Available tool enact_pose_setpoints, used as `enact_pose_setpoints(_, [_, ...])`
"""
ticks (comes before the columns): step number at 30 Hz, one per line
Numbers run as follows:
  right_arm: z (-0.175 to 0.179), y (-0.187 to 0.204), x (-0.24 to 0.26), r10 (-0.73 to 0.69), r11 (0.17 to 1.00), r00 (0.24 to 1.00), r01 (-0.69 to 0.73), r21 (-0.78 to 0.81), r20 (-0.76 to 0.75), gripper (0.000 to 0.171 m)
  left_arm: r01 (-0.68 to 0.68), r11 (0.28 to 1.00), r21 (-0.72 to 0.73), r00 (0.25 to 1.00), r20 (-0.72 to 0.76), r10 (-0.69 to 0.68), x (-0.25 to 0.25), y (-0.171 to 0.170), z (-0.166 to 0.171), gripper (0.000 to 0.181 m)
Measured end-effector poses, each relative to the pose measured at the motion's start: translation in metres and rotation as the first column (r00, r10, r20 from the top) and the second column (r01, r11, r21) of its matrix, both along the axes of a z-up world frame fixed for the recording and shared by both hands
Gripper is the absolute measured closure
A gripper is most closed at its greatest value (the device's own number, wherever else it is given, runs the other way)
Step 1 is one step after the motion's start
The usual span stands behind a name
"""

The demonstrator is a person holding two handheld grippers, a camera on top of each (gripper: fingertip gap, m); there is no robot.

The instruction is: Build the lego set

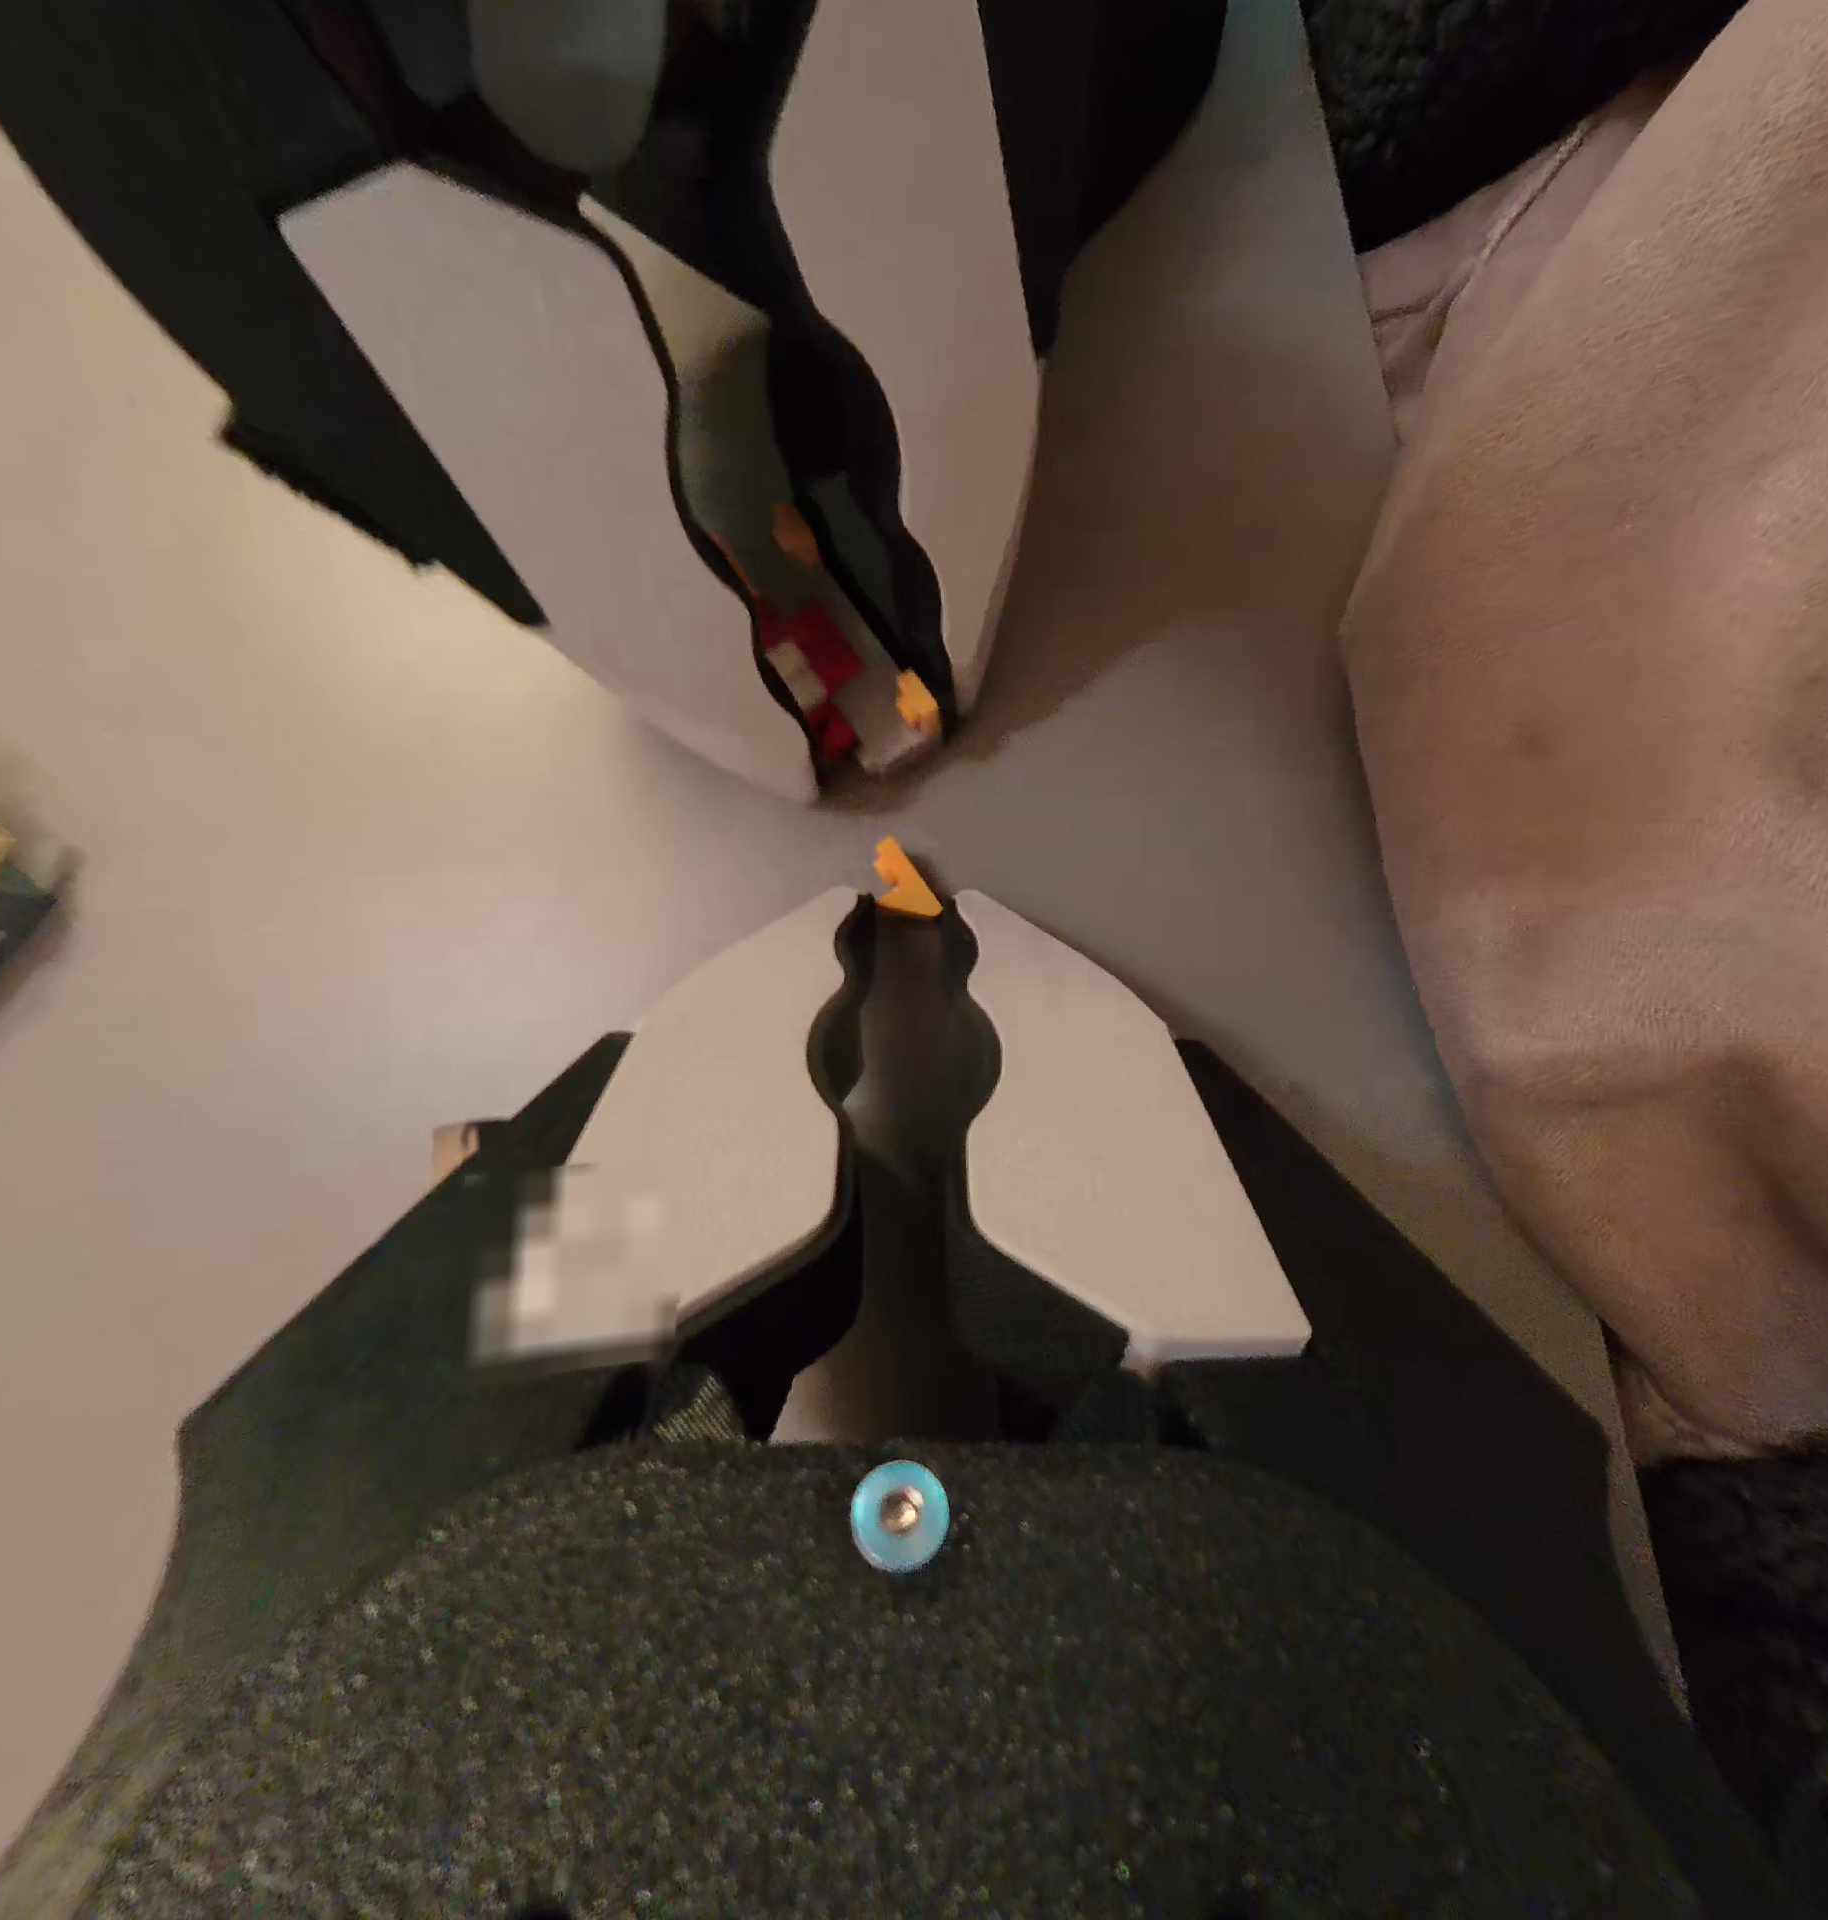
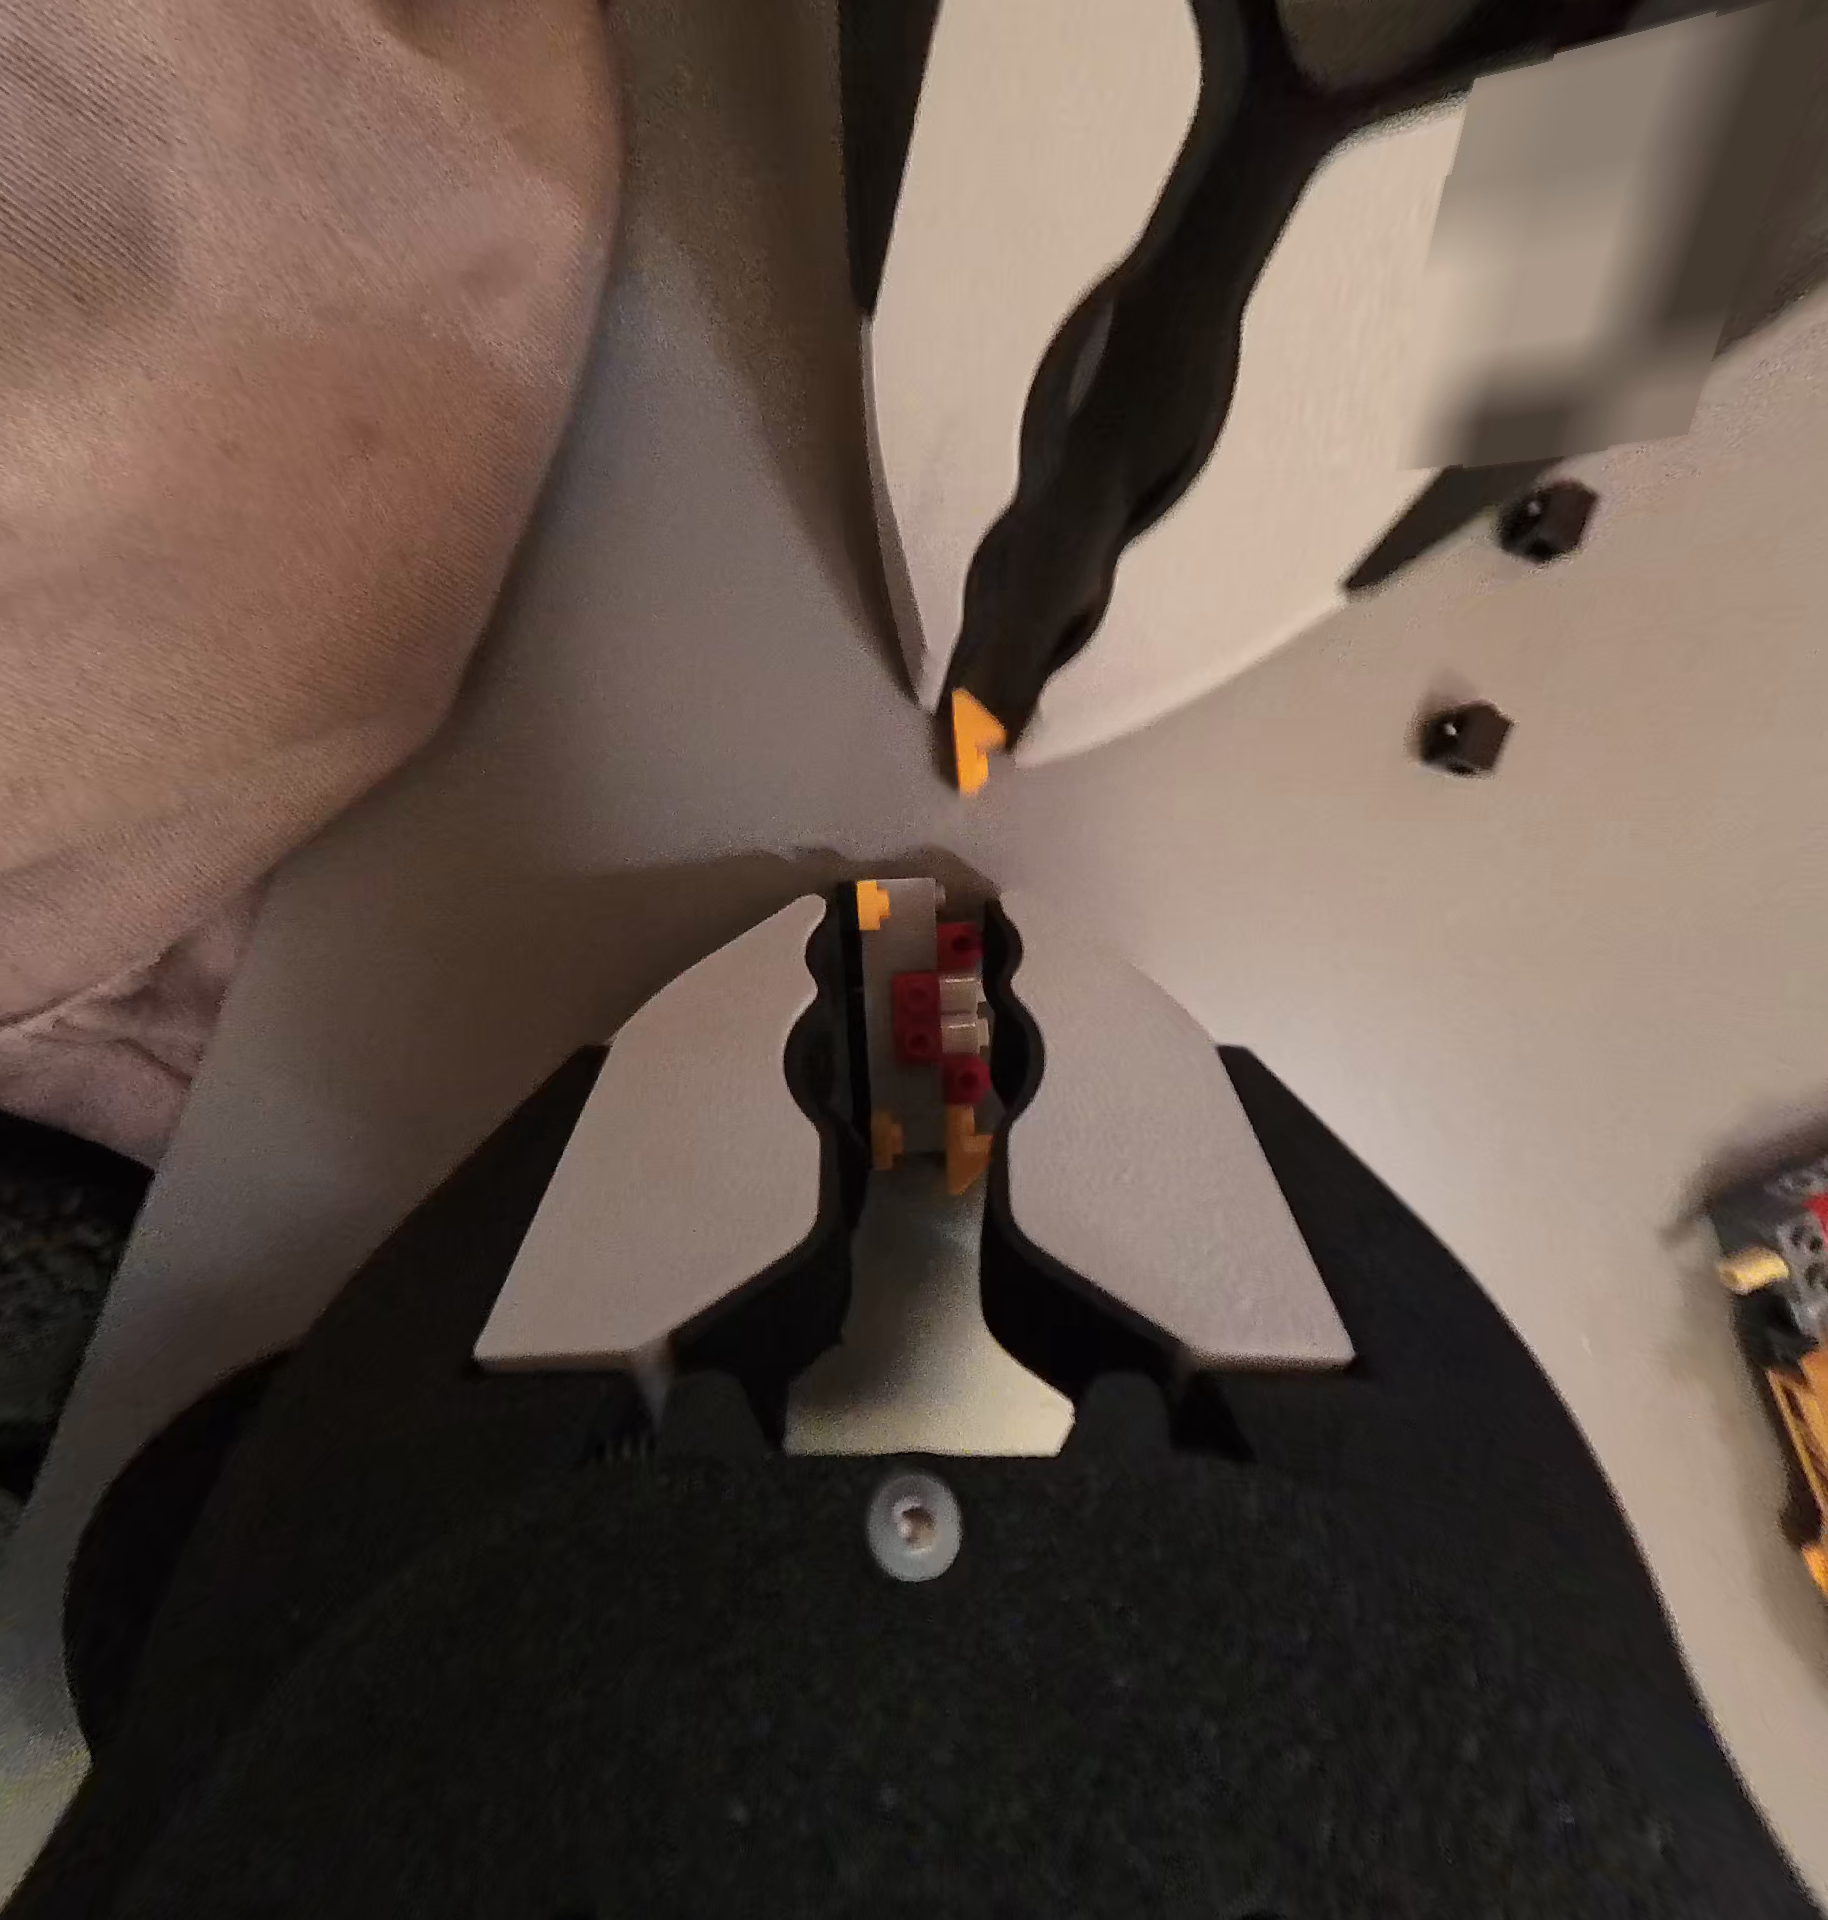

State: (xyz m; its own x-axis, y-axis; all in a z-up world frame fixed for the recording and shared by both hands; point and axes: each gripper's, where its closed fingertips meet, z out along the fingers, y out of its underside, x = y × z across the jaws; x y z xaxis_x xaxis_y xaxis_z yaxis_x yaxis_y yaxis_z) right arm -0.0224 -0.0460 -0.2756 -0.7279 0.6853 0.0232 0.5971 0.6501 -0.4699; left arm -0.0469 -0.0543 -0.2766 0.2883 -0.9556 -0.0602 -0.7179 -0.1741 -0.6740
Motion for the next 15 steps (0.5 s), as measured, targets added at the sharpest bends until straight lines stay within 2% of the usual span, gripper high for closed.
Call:
enact_pose_setpoints(1, [0.0,0.006,0.001,-0.01,1.0,1.0,0.01,0.012,0.001,0.145,-0.005,1.0,-0.006,1.0,-0.002,0.005,-0.004,0.0,0.0,0.17])
enact_pose_setpoints(3, [0.002,0.019,0.004,-0.038,0.999,0.999,0.038,0.03,0.005,0.14,-0.02,1.0,-0.017,1.0,-0.005,0.02,-0.01,-0.001,0.0,0.165])
enact_pose_setpoints(7, [0.028,0.029,0.0,-0.11,0.994,0.992,0.109,-0.022,-0.055,0.132,-0.051,0.999,-0.015,0.999,0.014,0.051,-0.017,0.002,0.004,0.156])
enact_pose_setpoints(15, [0.041,0.048,-0.015,-0.293,0.956,0.93,0.291,-0.041,-0.222,0.137,-0.169,0.985,-0.027,0.981,0.094,0.171,-0.044,0.0,0.023,0.154])
